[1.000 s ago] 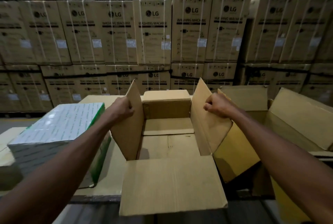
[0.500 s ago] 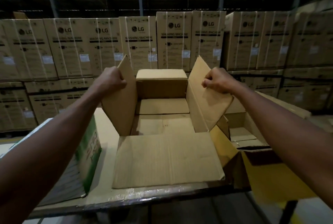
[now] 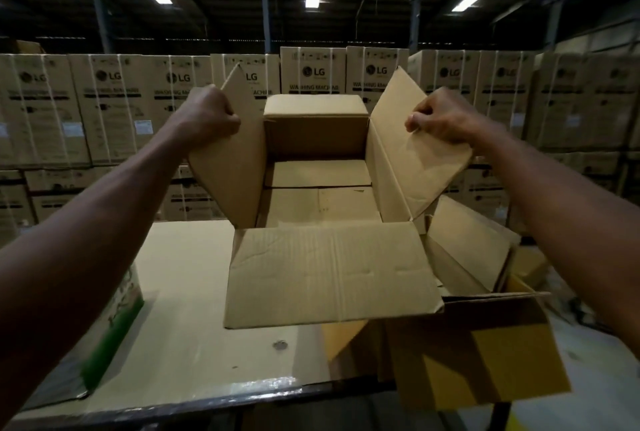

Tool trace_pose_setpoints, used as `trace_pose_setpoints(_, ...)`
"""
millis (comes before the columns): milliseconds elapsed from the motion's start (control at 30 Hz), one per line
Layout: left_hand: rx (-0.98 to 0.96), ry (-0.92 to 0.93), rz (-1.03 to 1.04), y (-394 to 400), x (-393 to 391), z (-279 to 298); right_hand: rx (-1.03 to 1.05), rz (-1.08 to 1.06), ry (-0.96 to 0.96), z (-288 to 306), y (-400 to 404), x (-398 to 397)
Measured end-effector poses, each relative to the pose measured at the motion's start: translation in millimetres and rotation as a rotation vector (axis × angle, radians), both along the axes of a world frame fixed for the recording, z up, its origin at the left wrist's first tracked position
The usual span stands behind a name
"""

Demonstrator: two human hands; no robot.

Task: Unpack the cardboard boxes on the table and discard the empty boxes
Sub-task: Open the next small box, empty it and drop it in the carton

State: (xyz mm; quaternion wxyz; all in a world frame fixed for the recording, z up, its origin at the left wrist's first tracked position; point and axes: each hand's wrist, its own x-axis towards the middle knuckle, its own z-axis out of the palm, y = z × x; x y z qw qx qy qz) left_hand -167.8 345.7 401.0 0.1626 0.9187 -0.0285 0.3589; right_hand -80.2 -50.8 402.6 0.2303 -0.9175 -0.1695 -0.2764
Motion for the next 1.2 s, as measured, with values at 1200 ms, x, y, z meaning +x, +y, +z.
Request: trace_pose_setpoints(1200,-0.093,0.114,-0.13,-277,234,-66,-0.124,-0.119,0.133,-60,-242,198)
